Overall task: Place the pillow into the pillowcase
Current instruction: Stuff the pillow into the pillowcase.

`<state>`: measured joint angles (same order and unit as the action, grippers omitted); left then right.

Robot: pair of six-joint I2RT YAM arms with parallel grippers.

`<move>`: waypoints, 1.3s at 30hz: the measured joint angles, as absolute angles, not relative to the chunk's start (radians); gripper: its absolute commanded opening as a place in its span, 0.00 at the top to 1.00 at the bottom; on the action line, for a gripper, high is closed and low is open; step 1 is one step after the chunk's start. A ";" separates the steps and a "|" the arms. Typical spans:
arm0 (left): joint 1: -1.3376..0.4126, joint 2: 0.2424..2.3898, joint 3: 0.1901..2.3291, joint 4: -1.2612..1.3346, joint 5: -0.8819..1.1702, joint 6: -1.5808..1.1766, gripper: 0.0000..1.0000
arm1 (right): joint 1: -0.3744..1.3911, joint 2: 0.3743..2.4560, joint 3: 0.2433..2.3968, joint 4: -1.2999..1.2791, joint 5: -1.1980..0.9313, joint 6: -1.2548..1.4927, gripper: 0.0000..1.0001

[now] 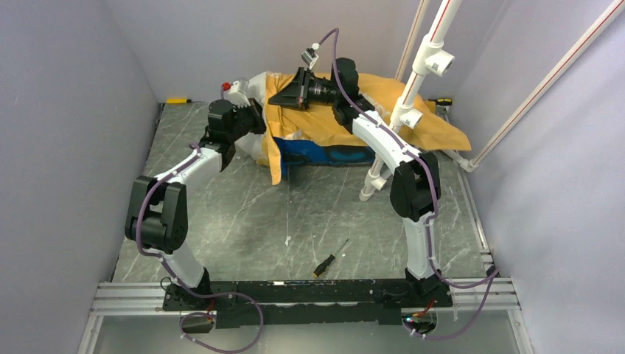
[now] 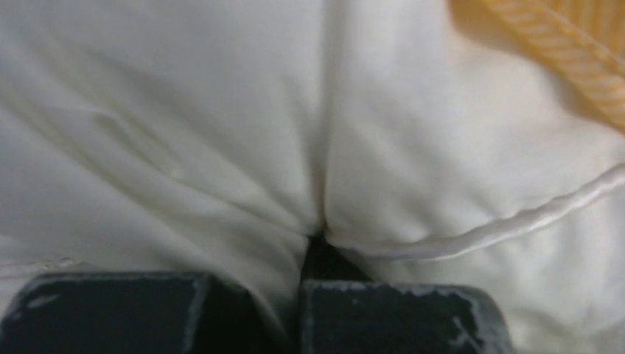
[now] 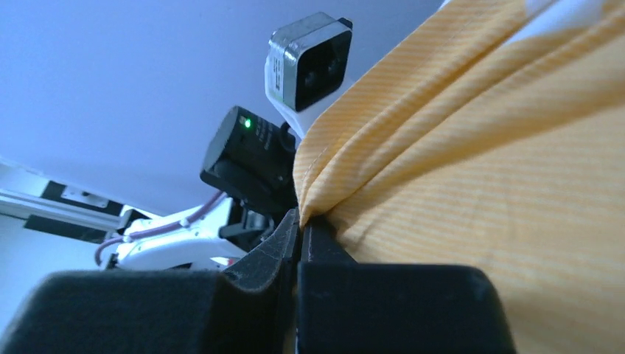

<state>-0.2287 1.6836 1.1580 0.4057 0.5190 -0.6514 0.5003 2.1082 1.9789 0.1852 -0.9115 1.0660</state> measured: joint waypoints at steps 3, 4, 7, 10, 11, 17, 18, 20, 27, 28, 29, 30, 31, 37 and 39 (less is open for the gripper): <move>-0.277 1.706 1.156 0.475 0.446 -0.617 1.00 | 0.500 2.122 1.983 0.231 -0.942 1.136 1.00; -0.287 1.716 1.159 0.491 0.427 -0.606 1.00 | 0.500 2.126 1.985 0.243 -0.952 1.154 1.00; -0.312 1.754 1.208 0.481 0.386 -0.542 1.00 | 0.500 2.135 1.988 0.242 -0.968 1.163 0.82; -0.340 1.767 1.241 0.418 0.322 -0.462 1.00 | 0.500 2.125 1.990 0.138 -0.945 1.060 0.64; -0.352 1.761 1.235 0.402 0.293 -0.442 1.00 | 0.503 2.116 1.990 0.104 -0.940 1.034 0.61; -0.396 1.594 1.087 0.321 0.105 -0.329 1.00 | 0.565 1.966 1.984 -0.273 -0.745 0.757 0.09; -0.398 1.564 1.073 0.300 0.090 -0.314 1.00 | 0.578 1.944 1.984 -0.319 -0.704 0.721 0.01; -0.401 1.505 1.048 0.253 0.070 -0.288 1.00 | 0.602 1.908 1.985 -0.390 -0.620 0.649 0.00; -0.419 1.364 0.989 0.124 0.065 -0.222 1.00 | 0.645 1.808 1.979 -0.459 -0.314 0.394 0.00; -0.423 1.355 0.984 0.109 0.067 -0.217 1.00 | 0.642 1.793 1.959 -0.426 -0.279 0.367 0.00; -0.425 1.350 0.981 0.100 0.067 -0.210 1.00 | 0.638 1.771 1.924 -0.383 -0.240 0.346 0.00; -0.426 1.344 0.977 0.090 0.067 -0.202 1.00 | 0.636 1.754 1.896 -0.356 -0.216 0.335 0.00; -0.426 1.337 0.971 0.084 0.067 -0.196 1.00 | 0.633 1.735 1.862 -0.322 -0.190 0.329 0.00; -0.427 1.272 0.906 0.064 0.078 -0.144 1.00 | 0.619 1.782 1.929 -0.323 -0.163 0.325 0.10; -0.429 1.245 0.872 0.071 0.094 -0.123 1.00 | 0.620 1.838 2.022 -0.350 -0.167 0.333 0.13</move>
